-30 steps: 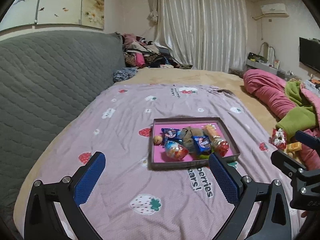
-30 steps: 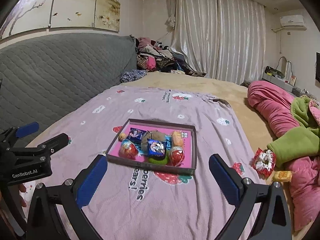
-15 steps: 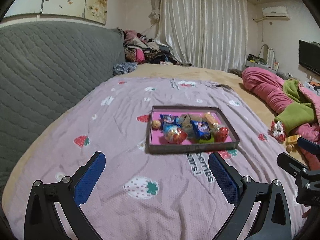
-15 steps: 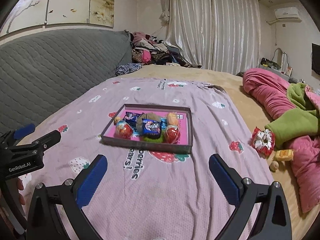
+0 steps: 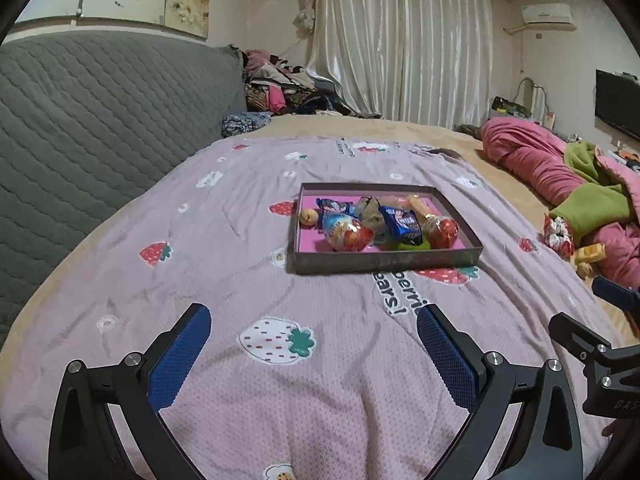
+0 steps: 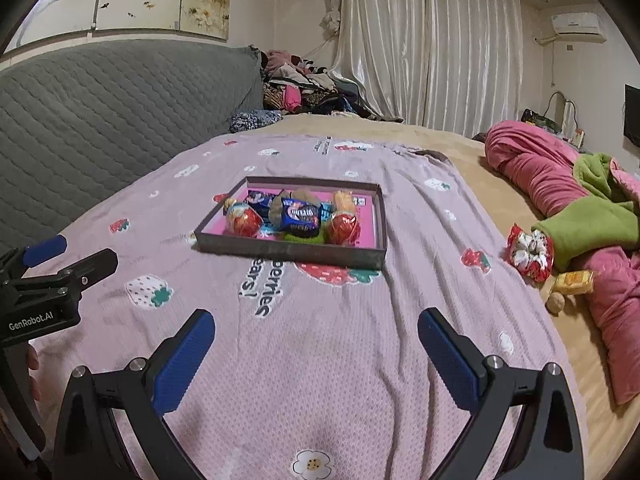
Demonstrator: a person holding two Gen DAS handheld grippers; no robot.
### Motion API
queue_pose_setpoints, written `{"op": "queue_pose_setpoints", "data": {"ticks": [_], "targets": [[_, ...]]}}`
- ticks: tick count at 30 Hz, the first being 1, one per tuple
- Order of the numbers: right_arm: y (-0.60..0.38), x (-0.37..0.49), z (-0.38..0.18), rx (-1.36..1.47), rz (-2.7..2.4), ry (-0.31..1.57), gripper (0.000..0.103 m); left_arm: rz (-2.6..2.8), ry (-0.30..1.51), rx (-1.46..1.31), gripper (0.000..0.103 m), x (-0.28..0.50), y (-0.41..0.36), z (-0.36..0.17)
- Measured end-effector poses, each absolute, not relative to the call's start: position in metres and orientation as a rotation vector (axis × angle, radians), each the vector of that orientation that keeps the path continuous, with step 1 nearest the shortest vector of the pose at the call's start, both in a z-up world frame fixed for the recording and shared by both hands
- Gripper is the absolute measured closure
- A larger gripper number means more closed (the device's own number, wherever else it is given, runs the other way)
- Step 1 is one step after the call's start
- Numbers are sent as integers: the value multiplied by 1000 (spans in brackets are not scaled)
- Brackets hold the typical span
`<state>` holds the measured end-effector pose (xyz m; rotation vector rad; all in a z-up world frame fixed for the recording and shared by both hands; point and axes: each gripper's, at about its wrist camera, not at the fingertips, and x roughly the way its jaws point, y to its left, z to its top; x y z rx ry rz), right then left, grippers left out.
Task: Organize objects
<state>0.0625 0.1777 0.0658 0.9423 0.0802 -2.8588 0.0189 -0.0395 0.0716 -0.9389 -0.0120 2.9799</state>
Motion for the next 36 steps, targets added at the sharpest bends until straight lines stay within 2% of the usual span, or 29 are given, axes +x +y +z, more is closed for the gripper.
{"op": "queue_pose_setpoints", "data": {"ticks": [21, 36], "targets": [[181, 48, 12, 1038, -2837, 62, 0, 2913, 5, -1012, 0, -1, -30, 23], [185, 45, 6, 1063, -2843, 65, 0, 2919, 17, -1007, 0, -4, -29, 15]]}}
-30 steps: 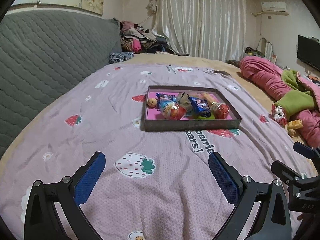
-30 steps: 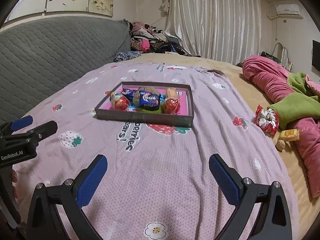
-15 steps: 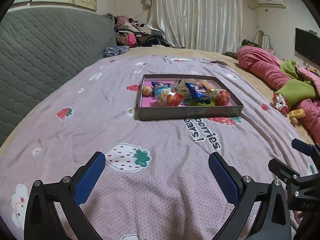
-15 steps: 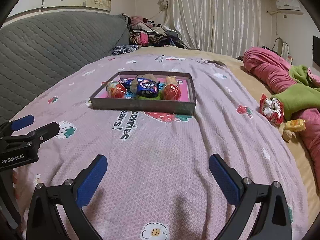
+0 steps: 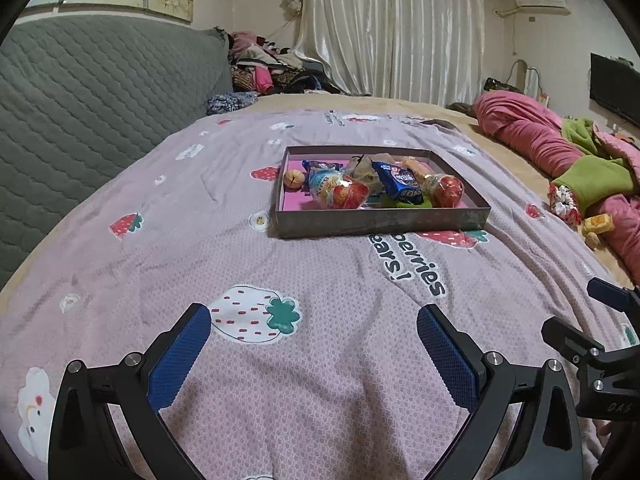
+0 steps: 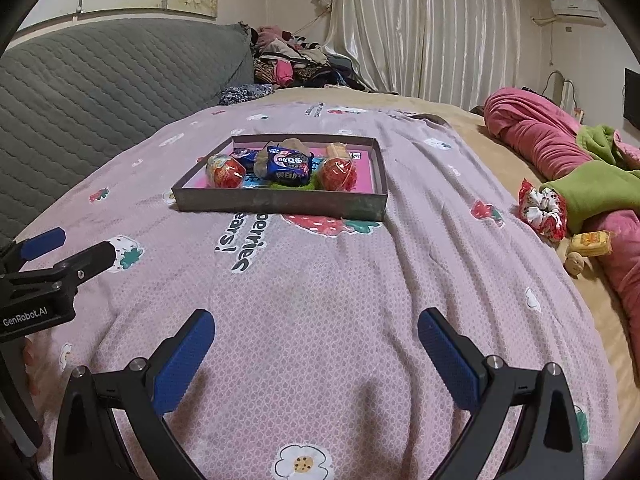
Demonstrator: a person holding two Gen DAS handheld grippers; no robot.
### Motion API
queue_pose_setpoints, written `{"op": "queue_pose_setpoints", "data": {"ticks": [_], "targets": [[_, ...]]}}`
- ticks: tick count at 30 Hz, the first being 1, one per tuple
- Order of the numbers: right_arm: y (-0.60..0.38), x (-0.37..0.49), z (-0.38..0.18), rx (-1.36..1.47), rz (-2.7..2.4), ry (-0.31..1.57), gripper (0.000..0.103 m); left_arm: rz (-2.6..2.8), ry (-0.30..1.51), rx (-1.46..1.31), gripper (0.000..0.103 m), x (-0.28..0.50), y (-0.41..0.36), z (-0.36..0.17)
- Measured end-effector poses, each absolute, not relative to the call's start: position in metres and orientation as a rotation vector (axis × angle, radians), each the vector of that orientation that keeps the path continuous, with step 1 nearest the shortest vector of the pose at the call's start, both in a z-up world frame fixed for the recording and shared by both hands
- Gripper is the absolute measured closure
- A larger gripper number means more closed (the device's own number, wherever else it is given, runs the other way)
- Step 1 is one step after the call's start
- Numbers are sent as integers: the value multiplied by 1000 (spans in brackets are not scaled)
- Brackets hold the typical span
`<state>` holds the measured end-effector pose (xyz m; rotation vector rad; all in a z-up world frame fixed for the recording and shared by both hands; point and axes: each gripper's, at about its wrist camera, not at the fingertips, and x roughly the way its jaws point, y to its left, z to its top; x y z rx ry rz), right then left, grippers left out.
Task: Organize objects
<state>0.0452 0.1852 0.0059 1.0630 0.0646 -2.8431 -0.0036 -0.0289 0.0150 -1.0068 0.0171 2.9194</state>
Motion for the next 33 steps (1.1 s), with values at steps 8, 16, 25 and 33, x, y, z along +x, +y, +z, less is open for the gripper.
{"op": "queue_pose_setpoints", "data": {"ticks": [8, 16, 25, 33], "targets": [[188, 42, 3, 1087, -2849, 65, 0, 2923, 33, -990, 0, -3, -28, 13], [188, 42, 0, 1094, -2843, 68, 0, 2918, 35, -985, 0, -4, -27, 12], [186, 42, -2, 1102, -2845, 78, 0, 2914, 43, -991, 0, -5, -27, 11], [187, 42, -3, 1104, -2854, 88, 0, 2921, 47, -969, 0, -3, -26, 12]]}}
